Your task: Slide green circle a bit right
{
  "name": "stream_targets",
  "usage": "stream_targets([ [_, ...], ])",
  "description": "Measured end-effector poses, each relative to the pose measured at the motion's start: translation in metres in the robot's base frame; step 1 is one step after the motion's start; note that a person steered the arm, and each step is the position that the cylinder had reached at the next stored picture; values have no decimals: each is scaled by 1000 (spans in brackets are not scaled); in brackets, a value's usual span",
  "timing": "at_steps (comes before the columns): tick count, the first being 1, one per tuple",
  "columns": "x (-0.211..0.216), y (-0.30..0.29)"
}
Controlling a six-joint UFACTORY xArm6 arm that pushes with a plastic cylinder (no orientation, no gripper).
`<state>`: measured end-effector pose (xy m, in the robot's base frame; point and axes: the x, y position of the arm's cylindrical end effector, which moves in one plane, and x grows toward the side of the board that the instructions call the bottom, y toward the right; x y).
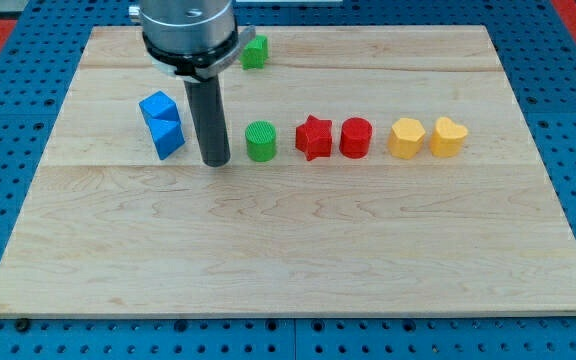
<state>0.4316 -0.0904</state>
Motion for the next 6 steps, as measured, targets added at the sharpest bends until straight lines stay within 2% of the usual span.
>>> stream_targets([
  [1, -18, -1],
  [6, -18, 19],
])
